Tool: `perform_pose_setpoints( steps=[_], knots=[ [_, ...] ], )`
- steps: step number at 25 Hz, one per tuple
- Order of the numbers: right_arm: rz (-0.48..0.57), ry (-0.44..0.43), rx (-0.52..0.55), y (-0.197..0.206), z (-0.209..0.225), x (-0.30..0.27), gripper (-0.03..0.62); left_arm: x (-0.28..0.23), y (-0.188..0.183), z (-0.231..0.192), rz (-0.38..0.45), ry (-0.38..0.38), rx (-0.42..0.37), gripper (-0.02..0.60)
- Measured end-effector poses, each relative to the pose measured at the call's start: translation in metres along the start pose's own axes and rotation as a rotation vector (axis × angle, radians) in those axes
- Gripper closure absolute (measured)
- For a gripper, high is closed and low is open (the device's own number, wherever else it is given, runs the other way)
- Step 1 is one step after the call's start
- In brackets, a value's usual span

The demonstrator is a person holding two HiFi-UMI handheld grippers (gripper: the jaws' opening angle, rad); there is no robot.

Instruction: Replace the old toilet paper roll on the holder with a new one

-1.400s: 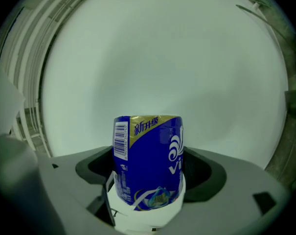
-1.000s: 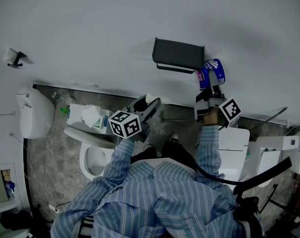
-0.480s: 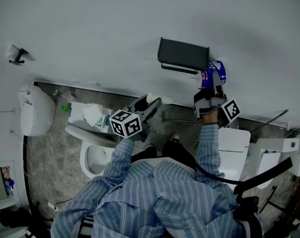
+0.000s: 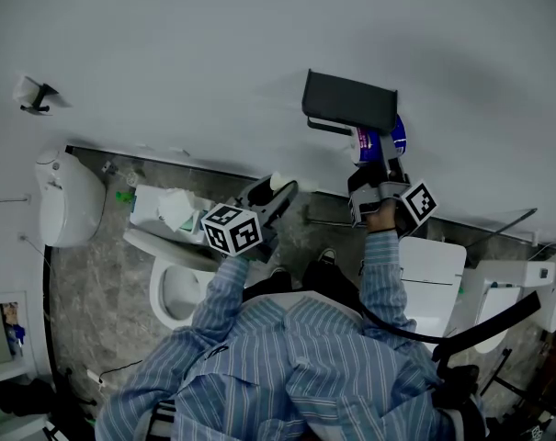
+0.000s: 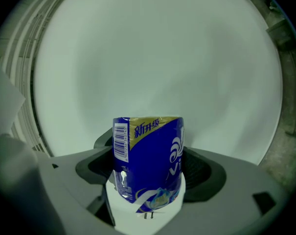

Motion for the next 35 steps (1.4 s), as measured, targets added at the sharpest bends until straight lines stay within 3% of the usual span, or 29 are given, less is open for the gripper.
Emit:
perform_pose_setpoints(
  steps=[6,13,24,30,32,35],
  knots=[
    [-0.040,0.004,0.003,0.014,0.005,-0.006,0.180,0.001,0.001,-0.004,-0.002,0.003,0.004,0.396],
    [-0.127,0.039,0.087,0.044,0.008,-0.022,0.180,0.007,-0.002,-0.015,-0.001,0.008,0.009,0.396],
    [-0.258,0.068,0.100,0.070,0.016,-0.032,0.180,0.009,-0.001,-0.013,0.012,-0.010,0.013,0.396],
    [-0.271,0.069,0.128,0.069,0.015,-0.032,0.180,0.010,-0.002,-0.013,0.016,-0.015,0.014,0.395],
    [-0.269,0.068,0.156,0.068,0.015,-0.031,0.180,0.011,-0.002,-0.014,0.016,-0.015,0.014,0.396],
    [-0.299,0.109,0.286,0.073,0.017,-0.030,0.180,0.014,-0.002,-0.016,0.019,-0.010,0.015,0.396]
  ],
)
Point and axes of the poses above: the fingertips, and each gripper's own axes: x backward along the fingers, z to its right, y out of its underside, the point moved 7 cm from there along x, backward along the fingers, and after that the axes turned 14 degrees about -x, right-handed, at the moved point
